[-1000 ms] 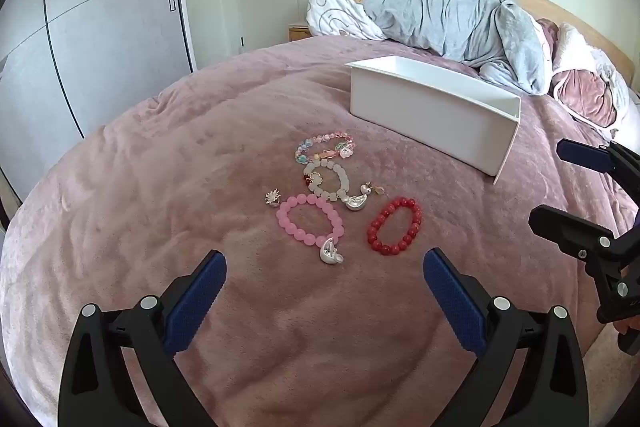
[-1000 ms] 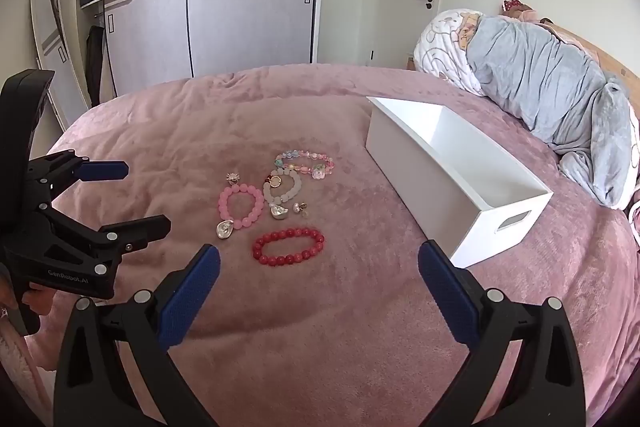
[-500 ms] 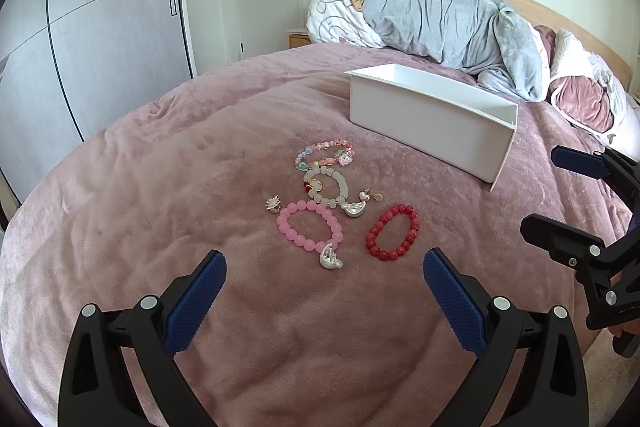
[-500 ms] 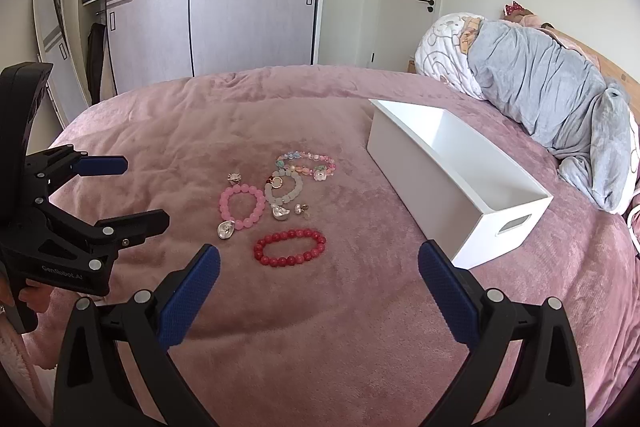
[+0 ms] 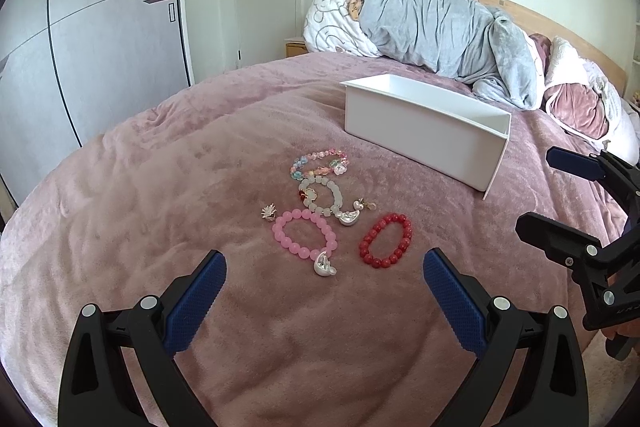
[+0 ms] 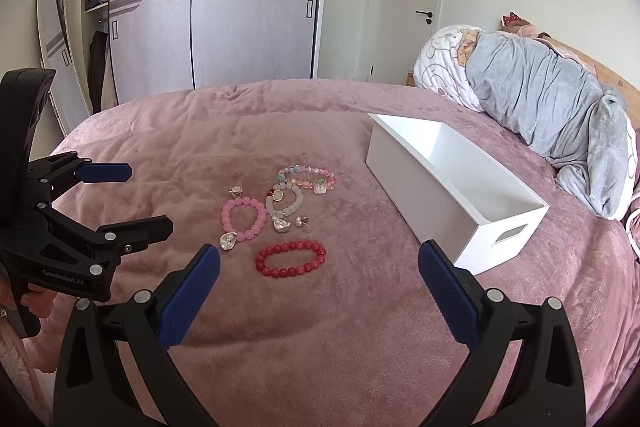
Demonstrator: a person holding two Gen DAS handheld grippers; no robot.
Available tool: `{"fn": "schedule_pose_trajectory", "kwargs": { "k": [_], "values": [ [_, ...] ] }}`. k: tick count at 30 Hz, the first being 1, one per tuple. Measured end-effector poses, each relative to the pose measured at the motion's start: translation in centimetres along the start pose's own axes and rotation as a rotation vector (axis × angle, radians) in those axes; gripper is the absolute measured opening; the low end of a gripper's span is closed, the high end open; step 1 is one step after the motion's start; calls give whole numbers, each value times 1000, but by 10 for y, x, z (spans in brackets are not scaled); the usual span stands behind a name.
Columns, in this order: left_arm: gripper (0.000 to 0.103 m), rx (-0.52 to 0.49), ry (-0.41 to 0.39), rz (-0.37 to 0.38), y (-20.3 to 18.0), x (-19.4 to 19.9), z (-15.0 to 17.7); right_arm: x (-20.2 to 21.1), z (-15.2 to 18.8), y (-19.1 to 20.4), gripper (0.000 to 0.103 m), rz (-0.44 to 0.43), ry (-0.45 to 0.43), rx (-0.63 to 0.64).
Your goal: Organize jewelry
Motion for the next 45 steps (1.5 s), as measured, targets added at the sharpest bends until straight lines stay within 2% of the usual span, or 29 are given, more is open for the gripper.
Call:
{"fn": "schedule_pose_trajectory", "kwargs": {
  "k": [10,45],
  "values": [
    [100,1,-3,6,-2,2,-1,5,-1,-1,98,-1,-22,-2],
    [100,-1,-1,6,-7,2,2,3,0,3,98,1,-14,4]
  ]
}}
Point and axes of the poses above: each gripper's, at about its wrist camera, not at the fingertips, and x roughly against the way its jaws point, y to its left, z to its underside, the point moved 4 cm from there along -x, roughly the way its jaws point, and after that the axes turned 3 degrees about -z, right-handed, at the moved point
